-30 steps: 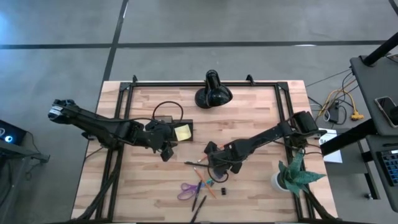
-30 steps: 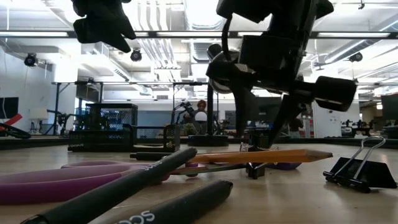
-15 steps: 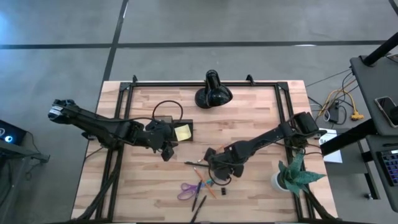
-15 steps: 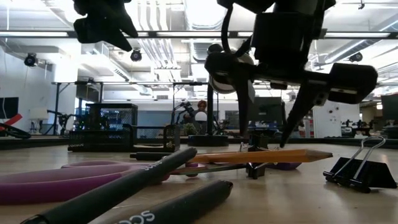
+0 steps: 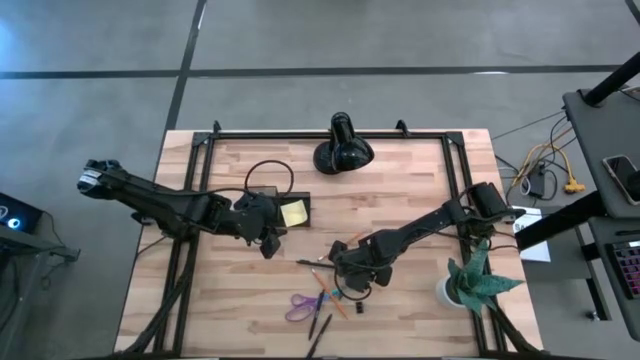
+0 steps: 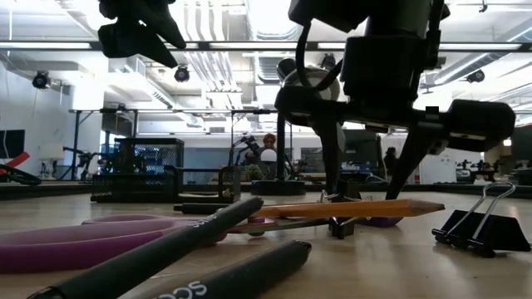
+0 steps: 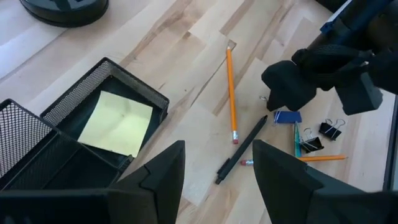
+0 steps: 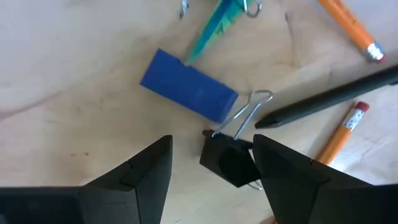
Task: Pick and place office supplies into organizer
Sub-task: Put the top black binder clip into the black desk organizer
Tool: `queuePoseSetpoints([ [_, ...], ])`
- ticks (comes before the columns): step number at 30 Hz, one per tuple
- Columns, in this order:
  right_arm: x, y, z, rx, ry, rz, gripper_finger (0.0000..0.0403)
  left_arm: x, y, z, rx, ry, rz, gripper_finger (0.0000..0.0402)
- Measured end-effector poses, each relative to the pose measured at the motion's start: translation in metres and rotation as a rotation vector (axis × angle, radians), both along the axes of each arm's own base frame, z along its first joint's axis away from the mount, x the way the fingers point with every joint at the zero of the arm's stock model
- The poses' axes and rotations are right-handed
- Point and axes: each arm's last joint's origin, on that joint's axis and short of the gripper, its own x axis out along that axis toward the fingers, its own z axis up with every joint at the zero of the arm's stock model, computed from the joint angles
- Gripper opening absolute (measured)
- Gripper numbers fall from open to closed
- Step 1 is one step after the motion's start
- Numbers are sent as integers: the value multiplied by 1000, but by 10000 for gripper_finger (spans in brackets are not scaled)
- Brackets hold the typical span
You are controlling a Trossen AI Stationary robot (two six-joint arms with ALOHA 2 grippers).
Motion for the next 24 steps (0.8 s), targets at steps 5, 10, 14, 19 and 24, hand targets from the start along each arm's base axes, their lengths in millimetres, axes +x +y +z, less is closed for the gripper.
queuePoseSetpoints([
  [5,1,-1,1,-24,-10,-10,185,0,0,0,3,-3,4,169],
  [10,0,-2,0,-23,-6,-14,150,0,1,0,14,-7,15,169],
  [14,0,-2,-1,-19,-3,-20,125,0,1,0,16,-8,17,169],
  [19,0,-3,-1,-13,-2,-42,95,0,1,1,17,-10,18,169],
  [24,1,-5,0,0,5,-98,64,3,0,-2,24,1,21,169],
])
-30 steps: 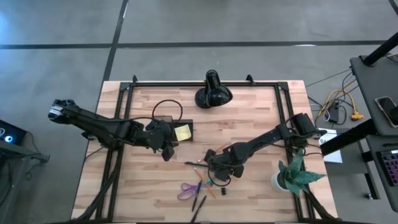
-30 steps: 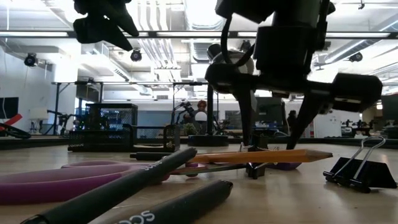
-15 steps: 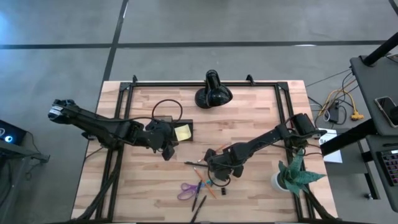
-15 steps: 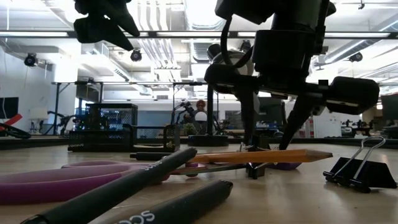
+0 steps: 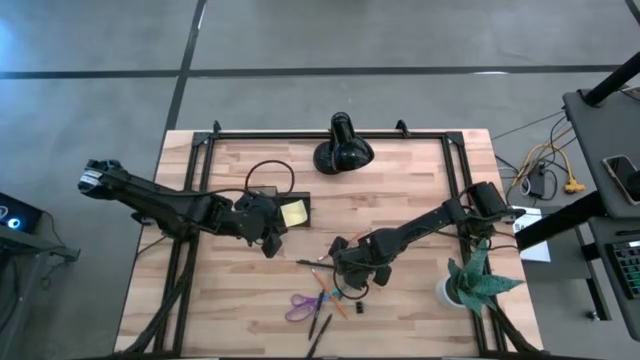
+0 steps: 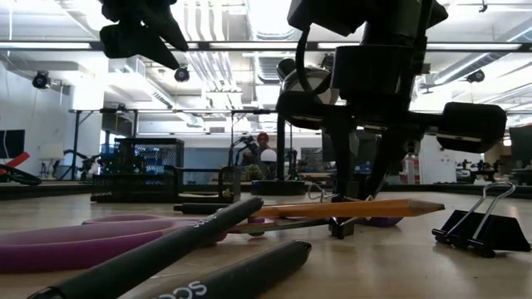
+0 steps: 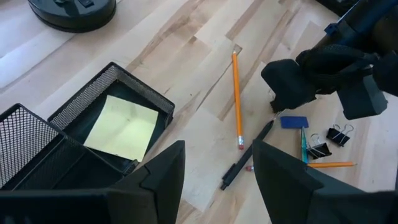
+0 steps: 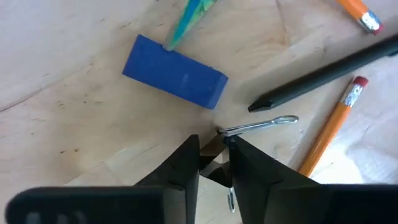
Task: Pick and place office supplies into organizer
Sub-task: Put the top black binder clip into the black desk organizer
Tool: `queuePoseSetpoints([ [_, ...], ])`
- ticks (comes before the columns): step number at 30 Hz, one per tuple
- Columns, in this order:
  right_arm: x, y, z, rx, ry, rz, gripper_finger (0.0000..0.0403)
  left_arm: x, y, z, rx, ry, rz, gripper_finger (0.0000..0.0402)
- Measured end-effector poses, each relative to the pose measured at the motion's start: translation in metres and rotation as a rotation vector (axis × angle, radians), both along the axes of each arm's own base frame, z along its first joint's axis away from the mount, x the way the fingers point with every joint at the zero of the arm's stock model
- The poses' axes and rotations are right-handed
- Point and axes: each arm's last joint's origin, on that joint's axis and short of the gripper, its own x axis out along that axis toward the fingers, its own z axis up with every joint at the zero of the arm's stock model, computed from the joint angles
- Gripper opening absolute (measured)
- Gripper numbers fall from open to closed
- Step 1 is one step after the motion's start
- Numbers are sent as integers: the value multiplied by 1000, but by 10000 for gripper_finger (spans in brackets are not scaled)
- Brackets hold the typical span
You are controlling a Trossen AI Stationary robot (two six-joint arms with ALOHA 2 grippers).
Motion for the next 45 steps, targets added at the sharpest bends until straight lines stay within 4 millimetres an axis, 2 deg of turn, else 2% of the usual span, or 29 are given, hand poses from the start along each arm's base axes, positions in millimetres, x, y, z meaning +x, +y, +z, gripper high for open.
queuePoseSetpoints([
  [8,7,-5,7,27,-27,-144,56,7,-2,-5,2,6,0,169],
  [13,22,-12,28,60,-112,-302,56,3,-2,0,-4,-13,-7,169],
  [20,52,-41,73,195,-279,-553,62,-24,2,26,-37,-120,-24,169],
  [27,78,-70,105,295,-485,-620,64,-58,14,42,-37,-153,-13,169],
  [30,89,-79,103,339,-499,-650,65,-72,19,46,-36,-162,-8,169],
  [33,102,-84,89,378,-455,-691,65,-84,23,51,-38,-183,-9,169],
  [35,115,-85,83,391,-454,-713,65,-90,25,54,-34,-209,-10,169],
  [41,163,-97,85,471,-536,-794,65,-105,30,61,-14,-262,-14,169],
  [45,183,-107,78,463,-518,-837,65,-112,32,63,-13,-271,-16,169],
])
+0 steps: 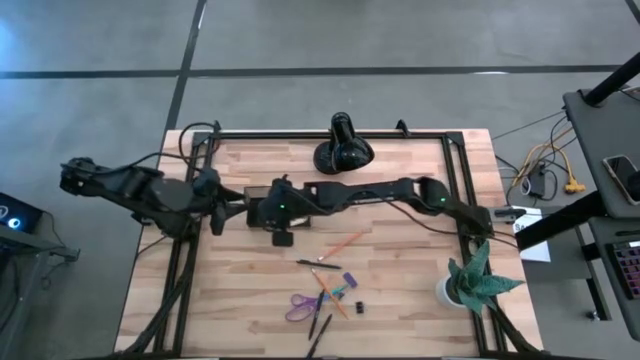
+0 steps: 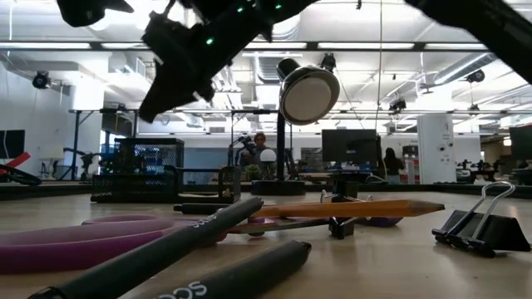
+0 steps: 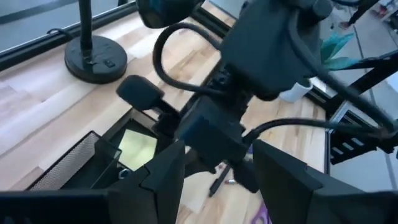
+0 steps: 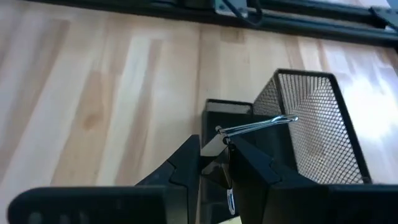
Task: Pick and place office supplies into organizer
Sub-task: Put the top black binder clip into the black desk organizer
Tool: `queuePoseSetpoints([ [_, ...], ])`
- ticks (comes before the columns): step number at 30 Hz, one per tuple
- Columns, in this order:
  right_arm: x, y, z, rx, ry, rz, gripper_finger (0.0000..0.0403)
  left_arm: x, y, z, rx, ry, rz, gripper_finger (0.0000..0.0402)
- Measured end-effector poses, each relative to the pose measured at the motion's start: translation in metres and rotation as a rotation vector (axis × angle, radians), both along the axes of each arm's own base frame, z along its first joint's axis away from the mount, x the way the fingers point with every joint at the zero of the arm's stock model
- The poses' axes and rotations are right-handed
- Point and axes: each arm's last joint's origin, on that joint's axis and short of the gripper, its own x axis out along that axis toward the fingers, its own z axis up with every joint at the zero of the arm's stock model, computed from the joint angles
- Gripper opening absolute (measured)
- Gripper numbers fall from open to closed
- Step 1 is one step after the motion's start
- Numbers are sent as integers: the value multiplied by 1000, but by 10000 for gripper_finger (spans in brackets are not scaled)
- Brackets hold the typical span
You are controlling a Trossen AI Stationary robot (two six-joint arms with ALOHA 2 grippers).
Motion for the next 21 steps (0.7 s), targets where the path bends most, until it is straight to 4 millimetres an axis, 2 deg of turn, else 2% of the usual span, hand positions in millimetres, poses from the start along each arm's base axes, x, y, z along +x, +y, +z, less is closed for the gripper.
queuePoseSetpoints([
  [9,14,-3,-20,-6,74,-33,66,-13,4,-3,21,48,-1,169],
  [15,12,-19,-31,30,82,-121,66,-15,6,-4,61,62,4,169],
  [21,10,-28,-40,77,106,-87,66,-15,6,-4,94,65,7,169],
])
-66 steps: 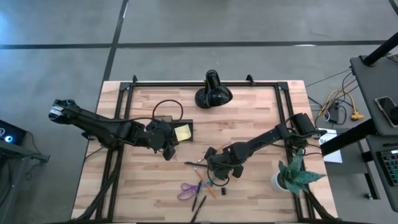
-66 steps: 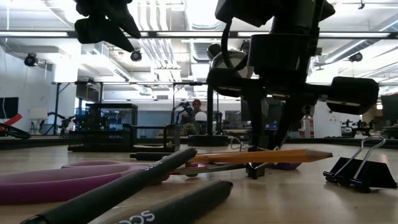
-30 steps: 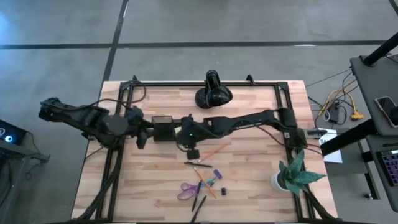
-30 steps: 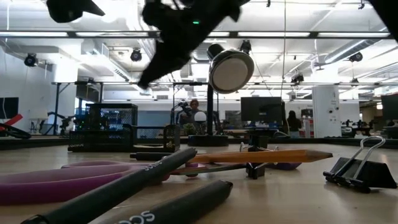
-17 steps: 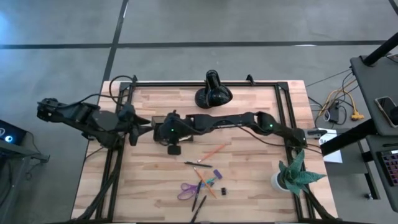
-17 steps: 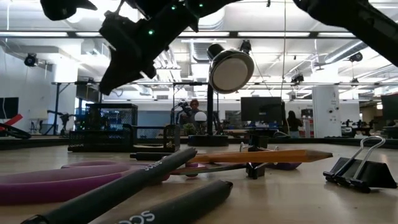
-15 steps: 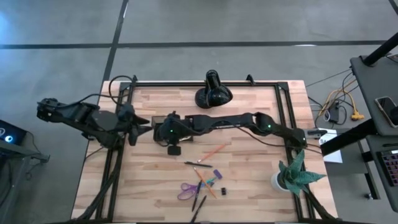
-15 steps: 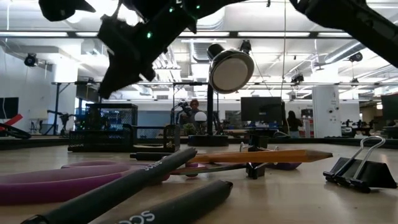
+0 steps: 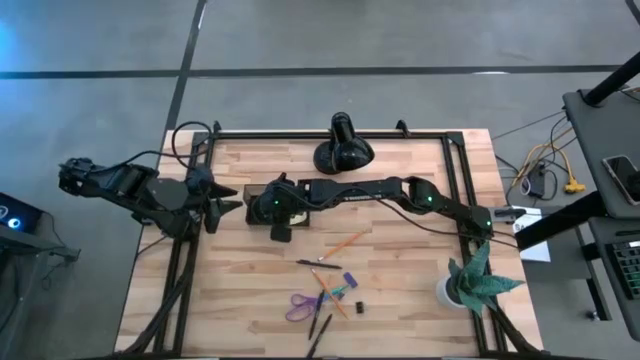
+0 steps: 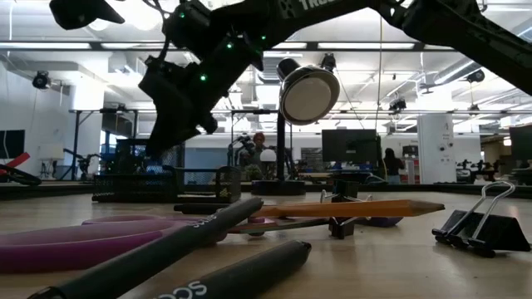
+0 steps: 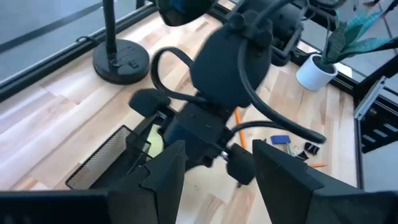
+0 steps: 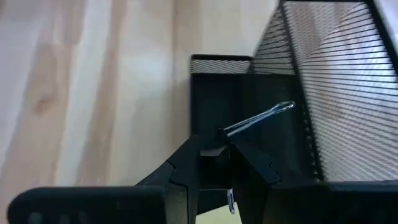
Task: Pick and place office supplies into organizer
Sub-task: Put the top black binder clip into the black desk organizer, then put the right black binder clip into the black desk organizer
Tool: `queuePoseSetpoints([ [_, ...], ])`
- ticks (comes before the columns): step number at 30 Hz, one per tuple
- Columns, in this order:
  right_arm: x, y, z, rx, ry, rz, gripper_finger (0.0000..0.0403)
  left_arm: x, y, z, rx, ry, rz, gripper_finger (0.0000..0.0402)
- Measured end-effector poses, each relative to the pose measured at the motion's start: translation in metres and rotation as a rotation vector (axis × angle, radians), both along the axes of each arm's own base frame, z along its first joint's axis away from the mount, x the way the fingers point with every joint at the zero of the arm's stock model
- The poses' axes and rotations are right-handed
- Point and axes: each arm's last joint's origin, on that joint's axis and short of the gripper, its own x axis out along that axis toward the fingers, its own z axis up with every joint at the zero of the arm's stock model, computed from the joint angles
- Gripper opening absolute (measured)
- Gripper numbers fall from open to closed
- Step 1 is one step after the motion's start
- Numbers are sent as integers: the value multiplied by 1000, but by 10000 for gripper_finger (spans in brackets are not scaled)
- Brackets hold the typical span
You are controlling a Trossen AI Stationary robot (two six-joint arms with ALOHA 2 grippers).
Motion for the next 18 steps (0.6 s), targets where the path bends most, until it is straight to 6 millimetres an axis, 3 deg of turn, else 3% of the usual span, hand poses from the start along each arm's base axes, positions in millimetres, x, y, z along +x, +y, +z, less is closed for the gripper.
queuePoseSetpoints([
  [9,9,-2,-20,-10,-39,0,77,0,1,0,6,-4,12,169],
  [18,8,-4,-23,-68,-29,-55,161,0,0,0,3,-4,14,169],
])
